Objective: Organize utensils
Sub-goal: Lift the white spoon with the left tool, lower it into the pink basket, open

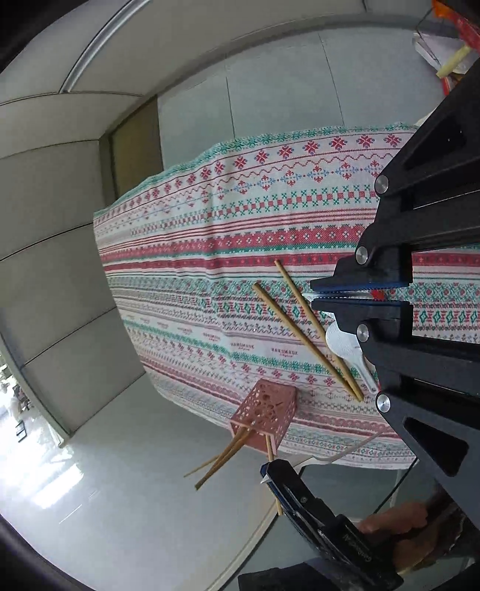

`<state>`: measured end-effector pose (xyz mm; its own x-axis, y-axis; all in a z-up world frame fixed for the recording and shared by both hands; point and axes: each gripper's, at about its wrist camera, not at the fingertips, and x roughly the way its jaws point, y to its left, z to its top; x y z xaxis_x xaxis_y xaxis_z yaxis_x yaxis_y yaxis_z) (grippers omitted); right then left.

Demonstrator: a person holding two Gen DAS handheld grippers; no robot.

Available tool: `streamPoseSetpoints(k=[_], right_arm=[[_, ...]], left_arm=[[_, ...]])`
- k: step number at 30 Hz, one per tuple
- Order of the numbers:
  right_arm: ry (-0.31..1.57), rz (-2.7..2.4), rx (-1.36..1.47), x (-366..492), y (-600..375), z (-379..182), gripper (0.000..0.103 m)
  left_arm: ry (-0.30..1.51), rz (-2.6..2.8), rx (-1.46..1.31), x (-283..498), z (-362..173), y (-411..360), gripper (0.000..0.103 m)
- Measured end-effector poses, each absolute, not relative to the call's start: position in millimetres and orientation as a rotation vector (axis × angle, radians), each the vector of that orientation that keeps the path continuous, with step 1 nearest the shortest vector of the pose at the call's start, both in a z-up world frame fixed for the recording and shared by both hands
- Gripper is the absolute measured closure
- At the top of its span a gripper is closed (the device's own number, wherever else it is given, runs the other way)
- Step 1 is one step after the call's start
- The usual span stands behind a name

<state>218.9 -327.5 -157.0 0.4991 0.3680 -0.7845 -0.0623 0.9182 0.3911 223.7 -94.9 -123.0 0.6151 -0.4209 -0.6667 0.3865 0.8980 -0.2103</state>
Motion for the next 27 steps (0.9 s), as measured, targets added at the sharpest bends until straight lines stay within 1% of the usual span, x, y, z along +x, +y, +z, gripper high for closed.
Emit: streamPoseSetpoints(k=[7, 14, 17, 21, 27], right_arm=[[0.942, 0.227, 0.313, 204.3, -306.3, -122.2, 0.1], [0.909, 0.237, 0.342, 208.6, -296.0, -111.6, 0.1], [0.902, 0.246, 0.356, 213.0, -292.1, -111.0, 0.1], [0.901, 0.259, 0.365, 218.2, -285.8, -111.4, 0.1], [0.905, 0.282, 0.367, 222.8, -279.7, -111.8, 0.1]], left_arm=[[0.6, -0.411, -0.198, 214.6, -76.6, -36.5, 0.067], [0.488, -0.27, -0.338, 242.1, -62.1, 7.6, 0.067], [0.443, -0.224, -0.333, 258.1, -67.1, 9.5, 0.067], [0.396, -0.166, -0.328, 281.2, -88.0, 8.7, 0.067], [0.373, -0.14, -0.367, 302.4, -116.5, 7.5, 0.067]])
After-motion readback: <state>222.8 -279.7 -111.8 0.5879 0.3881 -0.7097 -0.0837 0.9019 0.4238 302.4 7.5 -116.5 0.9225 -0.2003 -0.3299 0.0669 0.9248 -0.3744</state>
